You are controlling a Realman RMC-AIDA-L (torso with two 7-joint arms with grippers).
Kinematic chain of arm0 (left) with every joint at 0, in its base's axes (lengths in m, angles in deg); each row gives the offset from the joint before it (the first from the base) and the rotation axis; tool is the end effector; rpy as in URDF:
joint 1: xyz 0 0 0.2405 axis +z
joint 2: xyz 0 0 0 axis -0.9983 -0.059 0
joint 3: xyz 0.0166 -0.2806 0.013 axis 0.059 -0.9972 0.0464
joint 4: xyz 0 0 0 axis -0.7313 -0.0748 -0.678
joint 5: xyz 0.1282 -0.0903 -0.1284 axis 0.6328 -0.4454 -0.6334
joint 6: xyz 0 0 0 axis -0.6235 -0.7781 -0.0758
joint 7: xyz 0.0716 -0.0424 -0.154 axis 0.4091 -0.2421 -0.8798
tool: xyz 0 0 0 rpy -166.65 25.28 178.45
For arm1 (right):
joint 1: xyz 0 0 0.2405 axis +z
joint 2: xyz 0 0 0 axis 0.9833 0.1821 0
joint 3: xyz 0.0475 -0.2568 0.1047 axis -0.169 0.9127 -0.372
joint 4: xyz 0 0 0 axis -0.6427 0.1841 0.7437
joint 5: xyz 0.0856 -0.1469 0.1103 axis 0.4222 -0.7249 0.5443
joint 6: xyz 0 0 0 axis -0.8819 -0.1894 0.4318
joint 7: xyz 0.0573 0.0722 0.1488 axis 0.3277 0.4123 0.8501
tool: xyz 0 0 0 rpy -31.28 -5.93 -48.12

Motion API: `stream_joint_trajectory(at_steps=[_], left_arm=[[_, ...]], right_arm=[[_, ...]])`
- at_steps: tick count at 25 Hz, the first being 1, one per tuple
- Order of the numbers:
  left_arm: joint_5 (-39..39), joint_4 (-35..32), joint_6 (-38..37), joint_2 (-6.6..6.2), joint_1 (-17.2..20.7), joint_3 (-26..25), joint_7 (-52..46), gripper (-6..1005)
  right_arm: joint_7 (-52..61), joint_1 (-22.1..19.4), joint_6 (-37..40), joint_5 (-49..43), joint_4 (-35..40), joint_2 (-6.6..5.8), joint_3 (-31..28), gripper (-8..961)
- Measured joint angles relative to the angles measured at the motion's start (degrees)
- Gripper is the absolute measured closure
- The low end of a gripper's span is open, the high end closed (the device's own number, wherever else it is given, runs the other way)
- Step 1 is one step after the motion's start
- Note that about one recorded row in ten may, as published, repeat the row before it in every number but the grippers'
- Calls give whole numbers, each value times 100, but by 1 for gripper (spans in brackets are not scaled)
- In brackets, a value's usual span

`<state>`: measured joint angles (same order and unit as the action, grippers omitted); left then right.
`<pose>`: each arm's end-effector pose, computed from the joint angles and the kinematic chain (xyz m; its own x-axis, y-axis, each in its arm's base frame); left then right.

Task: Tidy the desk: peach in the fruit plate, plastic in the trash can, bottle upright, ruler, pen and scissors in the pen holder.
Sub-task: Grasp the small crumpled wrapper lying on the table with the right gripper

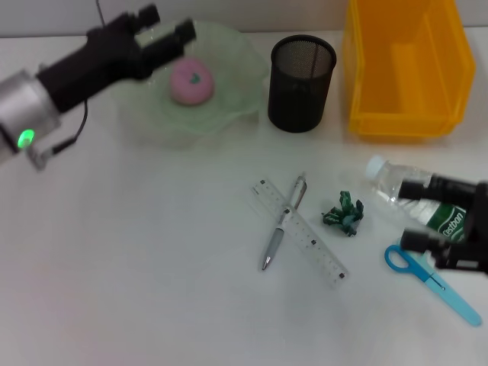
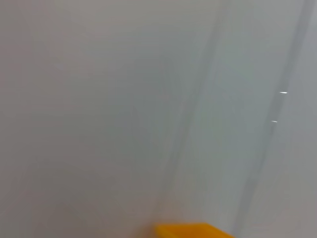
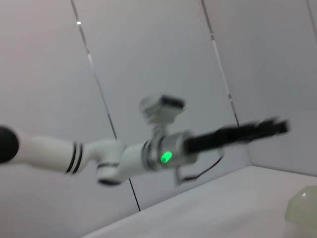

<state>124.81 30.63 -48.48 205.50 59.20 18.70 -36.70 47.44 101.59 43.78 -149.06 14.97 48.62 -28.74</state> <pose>-0.2375 0.3935 -0.0209 0.5670 0.1915 0.8012 0.6230 -0.7360 -0.2650 0.2835 0.2580 0.0086 0.6658 -0.2884 -0.6881 -0.3849 -0.9229 0.0144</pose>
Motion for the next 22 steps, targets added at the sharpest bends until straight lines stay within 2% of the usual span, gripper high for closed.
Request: stream_joint_trajectory(at_steps=[2,3,4,5,6,7,8,9,10,11,12,13,14,15,16,19,20,21,22], left_arm=[[338,4,-689,-58,297,25,170,228],[338,4,-689,-58,297,25,170,221],[338,4,-689,-58,297,25,170,215],[804,17,-1395,-121,542,20,321,208],[903,27,-1535,-134,597,13,350,201],[972,34,-1641,-141,633,7,372,201],[1088,44,-1863,-157,719,-9,413,201],[1154,41,-2029,-174,799,-20,436,201],[1191,39,-2162,-190,864,-20,441,202],[1191,39,-2162,-190,864,-20,441,202],[1207,39,-2207,-198,885,-18,441,202],[1228,43,-2231,-199,897,-3,440,202],[1272,47,-2220,-187,901,9,437,202],[1334,50,-2211,-162,897,5,437,202],[1449,54,-2193,-123,876,-12,437,202],[1449,54,-2193,-123,876,-12,437,203],[1544,55,-2176,-88,854,-23,437,203],[1611,56,-2154,-67,835,-22,435,203],[1659,57,-2130,-51,819,-22,429,203]], right_arm=[[322,93,61,4,175,-34,-36,230],[1128,253,170,3,731,-75,-8,231],[1128,253,170,3,731,-75,-8,231],[2011,412,300,-27,1652,-86,203,232],[2011,412,300,-27,1652,-86,203,232],[2665,512,384,-65,2567,-83,613,233],[3018,559,406,-130,3091,-84,910,233],[3018,559,406,-130,3091,-84,910,233],[3638,676,419,-459,4002,-96,1529,234],[3638,676,419,-459,4002,-96,1529,234],[4174,829,420,-1022,4875,-82,2224,235],[4365,901,381,-1365,5234,-34,2563,235],[4633,1043,265,-1948,5707,101,3141,236],[4633,1043,265,-1948,5707,101,3141,236],[4850,1179,59,-2502,5878,231,3696,236],[5010,1223,-133,-2762,5841,254,4037,238],[5297,1260,-572,-3129,5679,264,4673,238],[5297,1260,-572,-3129,5679,264,4673,239],[5471,1257,-1013,-3263,5446,259,5145,239]])
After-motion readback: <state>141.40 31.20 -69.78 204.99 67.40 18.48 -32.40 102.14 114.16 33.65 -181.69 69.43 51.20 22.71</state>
